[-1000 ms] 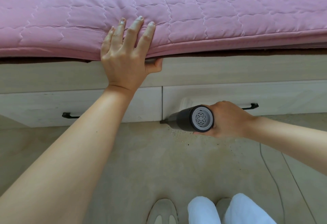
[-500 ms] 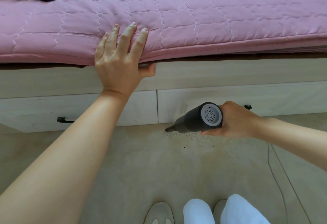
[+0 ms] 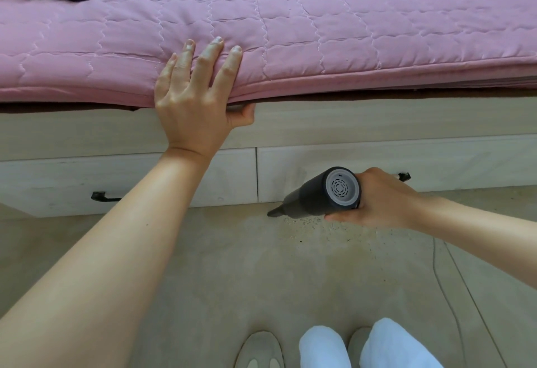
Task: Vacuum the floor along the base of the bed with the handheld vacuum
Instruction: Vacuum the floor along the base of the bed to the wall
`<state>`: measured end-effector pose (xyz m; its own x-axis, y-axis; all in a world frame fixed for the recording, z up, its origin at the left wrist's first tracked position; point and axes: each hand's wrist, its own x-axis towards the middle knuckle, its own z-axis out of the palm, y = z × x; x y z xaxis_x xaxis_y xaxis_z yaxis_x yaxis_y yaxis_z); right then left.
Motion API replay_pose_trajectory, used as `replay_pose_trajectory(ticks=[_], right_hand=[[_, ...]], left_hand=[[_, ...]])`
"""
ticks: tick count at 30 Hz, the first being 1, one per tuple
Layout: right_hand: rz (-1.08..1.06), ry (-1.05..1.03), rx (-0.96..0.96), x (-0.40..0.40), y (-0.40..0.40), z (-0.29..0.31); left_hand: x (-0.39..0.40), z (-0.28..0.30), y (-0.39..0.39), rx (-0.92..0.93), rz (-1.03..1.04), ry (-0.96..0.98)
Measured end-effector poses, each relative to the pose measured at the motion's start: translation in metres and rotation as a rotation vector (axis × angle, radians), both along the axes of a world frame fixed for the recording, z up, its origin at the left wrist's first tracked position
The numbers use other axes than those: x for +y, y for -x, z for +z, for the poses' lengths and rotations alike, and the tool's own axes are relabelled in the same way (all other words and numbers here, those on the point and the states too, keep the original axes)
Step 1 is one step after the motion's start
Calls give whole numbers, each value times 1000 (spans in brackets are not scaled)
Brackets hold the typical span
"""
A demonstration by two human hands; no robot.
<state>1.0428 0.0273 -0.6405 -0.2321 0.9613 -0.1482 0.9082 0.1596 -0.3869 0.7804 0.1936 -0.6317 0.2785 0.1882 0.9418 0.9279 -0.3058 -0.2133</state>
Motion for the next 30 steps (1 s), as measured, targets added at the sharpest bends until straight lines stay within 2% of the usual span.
replay_pose_trajectory(ticks=[8, 13, 20, 30], right_hand=[[59, -75, -22, 4, 8, -10], [81, -20, -48, -1, 3, -3], [10, 130, 123, -10, -10, 8], [108, 146, 127, -24, -28, 12]], left_hand=[[-7, 6, -5, -42, -3, 63], [-16, 10, -16, -67, 13, 156], [-24, 15, -40, -55, 29, 214], [-26, 22, -82, 29, -116, 200]])
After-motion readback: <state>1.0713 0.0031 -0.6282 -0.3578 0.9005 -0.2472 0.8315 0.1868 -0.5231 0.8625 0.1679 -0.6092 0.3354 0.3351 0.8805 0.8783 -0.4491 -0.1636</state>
